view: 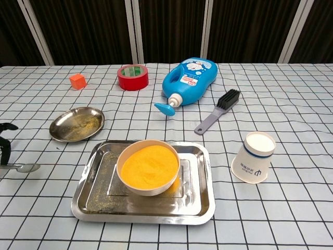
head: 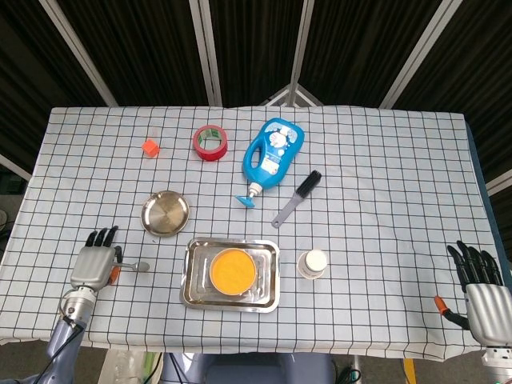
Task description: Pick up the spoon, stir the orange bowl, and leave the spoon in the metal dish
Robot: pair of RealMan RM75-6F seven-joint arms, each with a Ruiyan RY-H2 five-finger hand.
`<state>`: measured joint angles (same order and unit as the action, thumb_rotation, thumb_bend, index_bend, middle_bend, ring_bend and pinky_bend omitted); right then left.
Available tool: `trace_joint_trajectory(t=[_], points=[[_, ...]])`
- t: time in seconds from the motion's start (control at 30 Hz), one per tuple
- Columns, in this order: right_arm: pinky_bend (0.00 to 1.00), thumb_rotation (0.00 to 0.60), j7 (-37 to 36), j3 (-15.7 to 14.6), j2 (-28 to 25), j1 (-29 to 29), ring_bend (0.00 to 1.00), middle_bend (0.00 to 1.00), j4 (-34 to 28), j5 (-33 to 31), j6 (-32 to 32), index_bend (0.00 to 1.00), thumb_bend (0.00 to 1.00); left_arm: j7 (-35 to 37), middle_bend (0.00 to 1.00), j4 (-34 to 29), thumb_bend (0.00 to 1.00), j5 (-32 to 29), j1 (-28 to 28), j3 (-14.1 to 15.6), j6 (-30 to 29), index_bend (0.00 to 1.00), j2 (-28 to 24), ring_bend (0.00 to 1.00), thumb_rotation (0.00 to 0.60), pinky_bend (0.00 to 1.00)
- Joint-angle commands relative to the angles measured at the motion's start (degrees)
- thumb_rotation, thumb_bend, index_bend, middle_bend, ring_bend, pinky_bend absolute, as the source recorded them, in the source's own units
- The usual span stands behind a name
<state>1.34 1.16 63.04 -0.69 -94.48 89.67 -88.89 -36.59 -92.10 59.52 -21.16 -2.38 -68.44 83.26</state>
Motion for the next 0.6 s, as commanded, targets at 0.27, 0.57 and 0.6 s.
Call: trace_joint_trajectory(t=[0.27, 0.57, 0.6], points=[[0.00, 0.600, 0.1, 0.0, 0.0, 0.0, 0.00, 0.00, -0.2, -0.3, 0.1, 0.00, 0.31, -3.7, 0.00, -9.0, 0.58, 2.4, -3.0, -3.0, -2.2, 0.50, -1.3, 0.00, 0.600, 0.06], [0.00, 0.600, -0.5, 0.2, -0.2, 0.1, 0.00, 0.00, -0.3, -0.5, 0.3, 0.00, 0.31, -18.6, 0.01, -16.5, 0.58, -4.1, -10.0, -7.3, -2.7, 0.51, 3.2, 0.00, 0.600, 0.06], [0.00, 0.600, -0.6, 0.2, -0.2, 0.1, 0.00, 0.00, -0.3, -0.6, 0.4, 0.00, 0.31, -20.1, 0.01, -16.8, 0.58, -5.1, -10.7, -7.6, -3.0, 0.51, 4.0, 0.00, 0.600, 0.06]])
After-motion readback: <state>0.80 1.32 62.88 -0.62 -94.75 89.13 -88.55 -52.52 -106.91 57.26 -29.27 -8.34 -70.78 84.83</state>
